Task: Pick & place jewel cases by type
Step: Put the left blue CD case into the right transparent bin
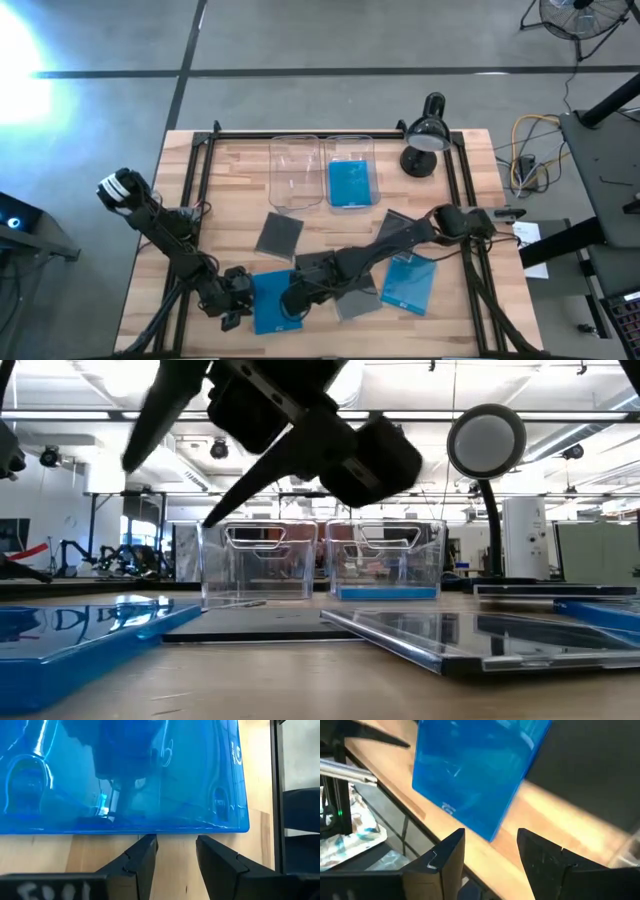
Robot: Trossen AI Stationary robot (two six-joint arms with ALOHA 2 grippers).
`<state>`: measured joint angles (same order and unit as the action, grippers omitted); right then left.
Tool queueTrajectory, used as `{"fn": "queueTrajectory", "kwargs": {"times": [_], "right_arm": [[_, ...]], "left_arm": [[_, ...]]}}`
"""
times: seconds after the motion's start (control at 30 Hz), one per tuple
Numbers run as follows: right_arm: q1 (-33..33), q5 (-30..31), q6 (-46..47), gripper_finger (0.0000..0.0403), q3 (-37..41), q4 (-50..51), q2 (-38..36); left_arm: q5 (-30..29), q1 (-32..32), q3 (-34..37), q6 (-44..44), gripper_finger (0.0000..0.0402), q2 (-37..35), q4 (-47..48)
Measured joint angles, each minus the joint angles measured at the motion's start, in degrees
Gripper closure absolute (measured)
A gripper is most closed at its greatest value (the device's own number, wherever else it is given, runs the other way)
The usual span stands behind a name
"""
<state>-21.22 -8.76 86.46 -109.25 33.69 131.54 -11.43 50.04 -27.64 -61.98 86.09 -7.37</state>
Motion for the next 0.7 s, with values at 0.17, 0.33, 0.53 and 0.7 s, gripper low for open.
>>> {"fn": "queueTrajectory", "kwargs": {"times": [0.17, 0.33, 0.53, 0.7], "right_arm": [[-1.3, -0.4, 4.3, 0.0227, 0.2, -2.9, 3.7], [-1.3, 1.6, 6.1, 0.0227, 0.1, -7.1, 6.9], [-1.3, 2.7, 6.2, 0.0227, -0.1, -9.7, 8.6], [-1.4, 4.6, 1.7, 0.0227, 0.2, -12.9, 7.8]], "left_arm": [[-0.3, -0.1, -0.4, 0.3, 0.0273, 0.0, 0.1], [-0.5, -0.1, -0.8, 0.3, 0.0273, 0.0, 0.2], [0.5, 0.4, -1.0, 0.2, 0.0273, 0.0, 0.3], [0.4, 1.7, -0.5, 0.2, 0.0273, 0.0, 0.4]]}}
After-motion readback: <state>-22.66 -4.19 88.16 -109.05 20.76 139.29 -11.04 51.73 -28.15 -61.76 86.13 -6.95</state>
